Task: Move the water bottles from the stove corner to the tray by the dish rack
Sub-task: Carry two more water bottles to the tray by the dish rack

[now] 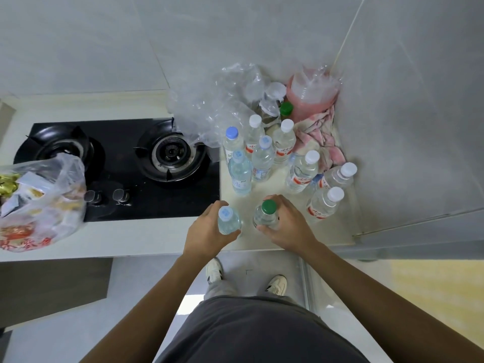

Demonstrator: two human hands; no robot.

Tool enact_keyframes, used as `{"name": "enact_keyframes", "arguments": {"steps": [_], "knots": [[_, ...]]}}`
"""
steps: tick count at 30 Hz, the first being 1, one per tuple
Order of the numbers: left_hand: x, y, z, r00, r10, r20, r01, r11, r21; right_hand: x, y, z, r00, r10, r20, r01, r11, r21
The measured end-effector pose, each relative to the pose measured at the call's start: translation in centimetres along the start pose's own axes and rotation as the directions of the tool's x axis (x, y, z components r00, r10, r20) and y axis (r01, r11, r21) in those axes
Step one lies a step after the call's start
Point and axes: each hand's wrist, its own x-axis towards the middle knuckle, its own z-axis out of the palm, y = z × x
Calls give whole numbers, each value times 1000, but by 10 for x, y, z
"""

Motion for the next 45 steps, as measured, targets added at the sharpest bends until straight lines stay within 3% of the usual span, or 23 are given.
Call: {"name": "enact_keyframes", "arguments": {"steps": [3,7,17,24,31,35,40,45], "knots": [[1,-7,7,998,-38,52,48,977,-210,1,10,4,994,100,46,-104,990,91],[10,-28,21,986,-103,131,138,945,-296,3,29,16,971,208,114,-225,959,170],[28,-53,55,951,-229,208,281,922,-267,11,51,50,915,372,155,-402,874,272],[27,-61,46,956,-210,206,264,921,-287,8,40,48,898,410,161,-441,844,307],[18,-60,-14,967,-160,196,241,816,-525,15,-17,37,928,340,150,-366,768,526],[7,-44,-63,980,-126,156,199,713,-672,39,-72,19,965,202,169,-263,719,644],[-25,-32,-114,982,-186,-11,98,567,-818,68,-131,9,969,46,244,-211,670,711],[-84,-49,-137,938,-310,-152,7,457,-889,71,-178,31,917,-127,377,-222,625,749]]}}
